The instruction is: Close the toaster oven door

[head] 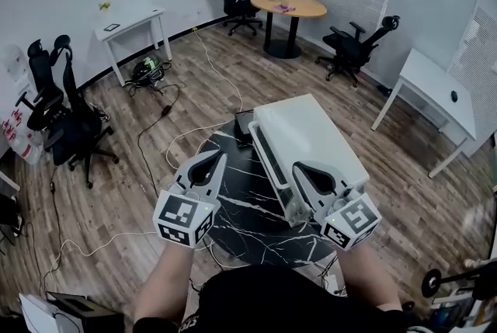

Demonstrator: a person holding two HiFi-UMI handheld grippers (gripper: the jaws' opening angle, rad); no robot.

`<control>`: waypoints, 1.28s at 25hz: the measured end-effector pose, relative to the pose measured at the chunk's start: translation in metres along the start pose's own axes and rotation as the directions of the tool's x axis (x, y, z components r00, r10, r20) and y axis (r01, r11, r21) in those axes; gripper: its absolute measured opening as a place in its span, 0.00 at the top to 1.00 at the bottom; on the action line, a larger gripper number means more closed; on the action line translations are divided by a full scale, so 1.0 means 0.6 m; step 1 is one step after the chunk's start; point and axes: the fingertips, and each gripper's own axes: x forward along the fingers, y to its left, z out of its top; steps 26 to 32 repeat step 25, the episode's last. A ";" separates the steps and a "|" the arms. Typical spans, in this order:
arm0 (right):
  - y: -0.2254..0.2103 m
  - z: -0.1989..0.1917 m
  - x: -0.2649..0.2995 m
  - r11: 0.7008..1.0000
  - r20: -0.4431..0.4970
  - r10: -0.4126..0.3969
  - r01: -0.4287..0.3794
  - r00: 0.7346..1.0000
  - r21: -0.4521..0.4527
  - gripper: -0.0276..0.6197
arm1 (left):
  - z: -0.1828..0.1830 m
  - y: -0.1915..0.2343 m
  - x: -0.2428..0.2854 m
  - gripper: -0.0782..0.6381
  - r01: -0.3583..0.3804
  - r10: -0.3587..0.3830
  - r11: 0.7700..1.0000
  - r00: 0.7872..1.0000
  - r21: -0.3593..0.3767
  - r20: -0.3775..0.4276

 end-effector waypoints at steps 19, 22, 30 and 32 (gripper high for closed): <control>0.017 -0.054 0.016 0.999 -0.080 0.010 -0.006 0.997 0.044 0.95 | -0.045 0.002 0.014 0.89 0.027 -0.029 0.998 0.999 -0.049 -0.035; 0.017 -0.050 0.017 0.999 -0.077 0.012 -0.009 0.997 0.039 0.95 | -0.036 0.007 0.014 0.89 0.023 -0.024 0.999 0.999 -0.041 -0.027; 0.016 -0.049 0.019 0.999 -0.076 0.014 -0.011 0.997 0.035 0.95 | -0.030 0.015 0.014 0.89 0.014 -0.015 0.999 1.000 -0.039 -0.021; 0.016 -0.049 0.019 0.999 -0.076 0.014 -0.011 0.997 0.035 0.95 | -0.030 0.015 0.014 0.89 0.014 -0.015 0.999 1.000 -0.039 -0.021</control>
